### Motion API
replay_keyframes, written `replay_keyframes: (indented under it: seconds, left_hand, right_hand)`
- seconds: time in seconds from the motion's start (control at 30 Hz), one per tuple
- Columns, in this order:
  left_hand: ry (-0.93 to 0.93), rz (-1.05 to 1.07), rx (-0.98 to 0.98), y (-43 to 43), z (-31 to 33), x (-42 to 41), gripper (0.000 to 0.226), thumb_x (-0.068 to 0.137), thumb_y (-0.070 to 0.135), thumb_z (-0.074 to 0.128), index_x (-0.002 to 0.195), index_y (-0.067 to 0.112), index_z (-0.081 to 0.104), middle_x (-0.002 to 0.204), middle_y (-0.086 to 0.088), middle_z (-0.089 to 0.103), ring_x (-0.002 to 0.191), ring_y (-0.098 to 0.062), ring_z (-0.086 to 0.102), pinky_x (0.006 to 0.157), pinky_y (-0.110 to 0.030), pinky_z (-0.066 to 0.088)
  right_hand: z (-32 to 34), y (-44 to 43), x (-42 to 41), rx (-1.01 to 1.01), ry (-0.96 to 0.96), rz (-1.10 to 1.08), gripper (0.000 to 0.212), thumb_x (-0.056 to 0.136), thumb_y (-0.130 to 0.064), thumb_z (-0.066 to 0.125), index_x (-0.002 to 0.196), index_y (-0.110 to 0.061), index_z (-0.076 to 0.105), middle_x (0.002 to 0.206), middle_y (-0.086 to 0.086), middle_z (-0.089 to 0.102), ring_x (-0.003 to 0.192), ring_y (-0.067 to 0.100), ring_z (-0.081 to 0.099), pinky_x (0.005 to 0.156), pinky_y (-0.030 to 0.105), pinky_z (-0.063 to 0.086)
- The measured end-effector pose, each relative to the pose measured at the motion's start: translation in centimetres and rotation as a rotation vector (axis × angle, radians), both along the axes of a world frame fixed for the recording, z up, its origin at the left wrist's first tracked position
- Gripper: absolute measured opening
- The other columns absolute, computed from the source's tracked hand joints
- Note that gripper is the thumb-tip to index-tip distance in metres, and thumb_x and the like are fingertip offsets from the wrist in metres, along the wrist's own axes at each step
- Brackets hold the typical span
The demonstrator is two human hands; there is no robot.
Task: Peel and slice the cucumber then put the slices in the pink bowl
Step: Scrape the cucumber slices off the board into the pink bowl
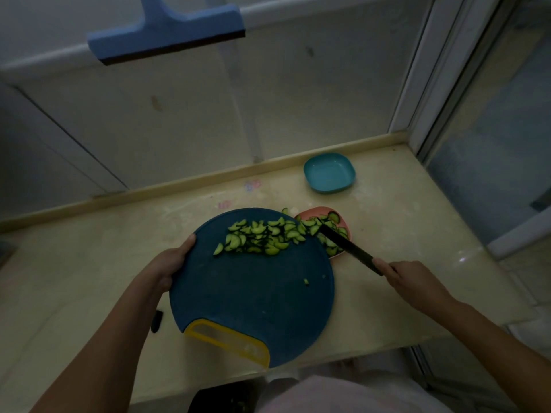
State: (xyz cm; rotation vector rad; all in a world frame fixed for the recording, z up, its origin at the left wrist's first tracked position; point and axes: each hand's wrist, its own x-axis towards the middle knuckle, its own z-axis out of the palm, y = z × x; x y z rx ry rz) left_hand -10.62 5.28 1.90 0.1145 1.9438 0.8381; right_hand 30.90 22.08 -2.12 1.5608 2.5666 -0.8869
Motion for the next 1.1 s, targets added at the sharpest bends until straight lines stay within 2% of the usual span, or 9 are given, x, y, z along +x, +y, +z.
replay_keyframes:
  seconds: [0.1, 0.2, 0.37, 0.47, 0.63, 0.7, 0.73, 0.93, 1.1]
  left_hand:
    - [-0.011, 0.005, 0.01, 0.1, 0.2, -0.6, 0.062, 0.085, 0.057, 0.051, 0.106, -0.001, 0.062, 0.105, -0.022, 0.066, 0.094, -0.037, 0.063, 0.074, -0.043, 0.052]
    - [-0.013, -0.006, 0.009, 0.0, 0.6, -0.9, 0.061, 0.085, 0.057, 0.051, 0.105, 0.0, 0.063, 0.103, -0.022, 0.066, 0.093, -0.037, 0.063, 0.074, -0.043, 0.052]
    - [0.0, -0.053, -0.005, -0.1, 1.7, -1.2, 0.058, 0.087, 0.056, 0.048, 0.1, 0.001, 0.063, 0.097, -0.02, 0.067, 0.088, -0.035, 0.064, 0.071, -0.041, 0.052]
    - [0.003, -0.059, 0.005, -0.1, 1.8, -1.6, 0.061, 0.085, 0.057, 0.05, 0.104, 0.0, 0.063, 0.102, -0.02, 0.067, 0.092, -0.035, 0.064, 0.075, -0.042, 0.053]
    - [-0.007, -0.062, 0.001, 0.4, 1.4, -1.1, 0.059, 0.085, 0.056, 0.052, 0.102, 0.0, 0.063, 0.101, -0.021, 0.067, 0.092, -0.037, 0.064, 0.08, -0.046, 0.052]
    - [-0.006, -0.063, -0.007, 0.7, 1.1, -0.8, 0.06, 0.085, 0.056, 0.052, 0.104, -0.001, 0.063, 0.101, -0.021, 0.067, 0.092, -0.036, 0.064, 0.078, -0.045, 0.053]
    - [-0.005, -0.066, -0.008, 0.8, 1.0, -0.8, 0.061, 0.085, 0.056, 0.052, 0.105, -0.001, 0.062, 0.102, -0.021, 0.067, 0.091, -0.036, 0.064, 0.076, -0.044, 0.053]
    - [-0.022, -0.101, -0.012, 1.3, 0.9, -0.2, 0.061, 0.087, 0.056, 0.05, 0.107, -0.001, 0.062, 0.103, -0.021, 0.066, 0.088, -0.034, 0.064, 0.069, -0.041, 0.052]
    - [-0.032, -0.101, 0.003, 1.3, 1.3, 0.4, 0.06, 0.087, 0.057, 0.048, 0.103, 0.001, 0.063, 0.101, -0.02, 0.067, 0.088, -0.033, 0.064, 0.068, -0.039, 0.052]
  right_hand:
    - [0.4, -0.5, -0.7, -0.006, 0.031, 0.01, 0.102, 0.066, -0.087, 0.01, 0.067, 0.001, 0.061, 0.053, 0.006, 0.052, 0.053, 0.023, 0.054, 0.047, 0.028, 0.029]
    - [0.6, -1.2, -1.7, -0.014, 0.05, 0.077, 0.098, 0.07, -0.085, 0.012, 0.067, 0.0, 0.061, 0.055, 0.007, 0.054, 0.053, 0.02, 0.053, 0.049, 0.029, 0.031]
    - [1.2, -2.5, -3.3, 0.023, 0.034, 0.19, 0.067, 0.079, -0.068, 0.019, 0.058, -0.011, 0.048, 0.05, 0.002, 0.043, 0.046, 0.015, 0.042, 0.048, 0.029, 0.027]
    - [1.1, -2.5, -3.4, 0.072, 0.034, 0.15, 0.066, 0.079, -0.066, 0.019, 0.058, -0.011, 0.047, 0.049, 0.002, 0.043, 0.047, 0.015, 0.043, 0.048, 0.029, 0.027]
    - [0.5, -2.9, -2.3, 0.05, 0.057, 0.024, 0.083, 0.073, -0.084, 0.008, 0.053, -0.014, 0.048, 0.049, 0.002, 0.048, 0.05, 0.018, 0.049, 0.052, 0.034, 0.032]
    - [0.4, -3.0, -1.8, 0.03, 0.053, -0.021, 0.089, 0.068, -0.084, 0.007, 0.057, -0.01, 0.055, 0.053, 0.004, 0.053, 0.051, 0.016, 0.051, 0.05, 0.031, 0.033]
    - [0.3, -3.0, -1.6, 0.016, 0.048, -0.04, 0.092, 0.072, -0.084, 0.008, 0.06, -0.008, 0.058, 0.054, 0.006, 0.055, 0.052, 0.017, 0.052, 0.05, 0.029, 0.033]
    - [1.0, -2.7, -0.9, 0.033, 0.013, -0.145, 0.065, 0.09, -0.057, 0.023, 0.055, -0.01, 0.052, 0.052, 0.003, 0.049, 0.06, 0.027, 0.055, 0.055, 0.033, 0.034]
    - [3.3, -4.5, -2.9, -0.02, 0.138, -0.147, 0.058, 0.095, -0.049, 0.03, 0.054, -0.012, 0.045, 0.055, 0.006, 0.052, 0.057, 0.022, 0.052, 0.053, 0.032, 0.032]
